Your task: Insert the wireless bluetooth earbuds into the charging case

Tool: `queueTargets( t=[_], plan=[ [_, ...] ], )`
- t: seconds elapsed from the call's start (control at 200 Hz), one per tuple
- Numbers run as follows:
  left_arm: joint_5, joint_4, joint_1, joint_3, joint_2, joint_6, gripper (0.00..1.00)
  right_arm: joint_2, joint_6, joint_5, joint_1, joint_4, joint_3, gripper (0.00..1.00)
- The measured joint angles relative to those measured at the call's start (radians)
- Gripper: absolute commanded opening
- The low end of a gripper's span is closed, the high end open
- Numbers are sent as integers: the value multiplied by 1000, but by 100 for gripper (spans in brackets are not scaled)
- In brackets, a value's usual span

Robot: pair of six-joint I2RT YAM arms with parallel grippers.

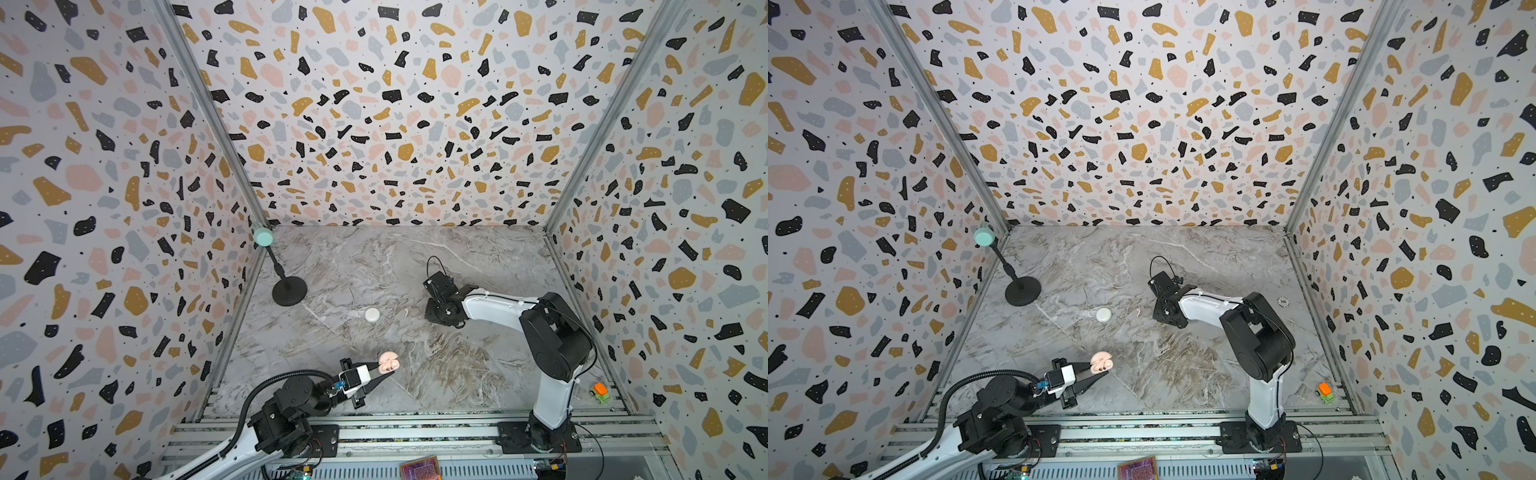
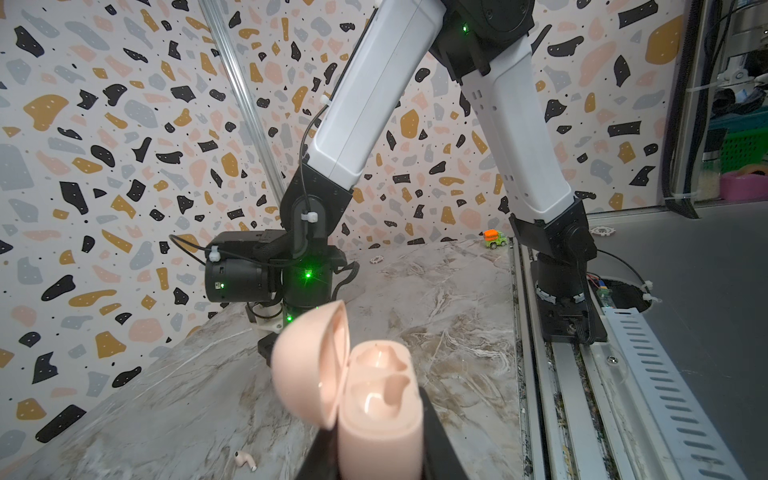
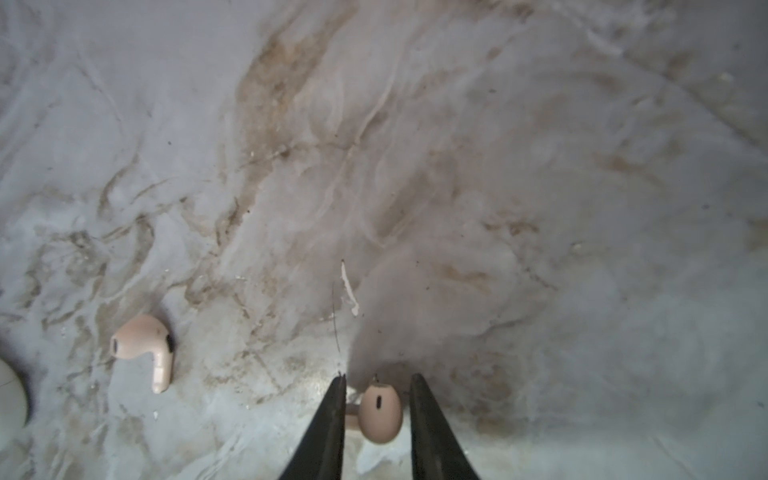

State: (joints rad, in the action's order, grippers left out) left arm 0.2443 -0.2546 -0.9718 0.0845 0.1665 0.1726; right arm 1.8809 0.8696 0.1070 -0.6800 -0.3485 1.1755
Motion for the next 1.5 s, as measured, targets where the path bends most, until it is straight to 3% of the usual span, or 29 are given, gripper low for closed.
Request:
queueTargets(
  t=[0.405,1.091,1.502],
  plan=[
    [0,0,0,-6,0,0,0,27,-105,-30,-5,5,31,22],
    [0,1,0,-9,0,0,0,64,-328,-149,-121,82,62,21],
    [0,1,0,-9,0,0,0,40,-351,-142,-129,117,18,20]
  ],
)
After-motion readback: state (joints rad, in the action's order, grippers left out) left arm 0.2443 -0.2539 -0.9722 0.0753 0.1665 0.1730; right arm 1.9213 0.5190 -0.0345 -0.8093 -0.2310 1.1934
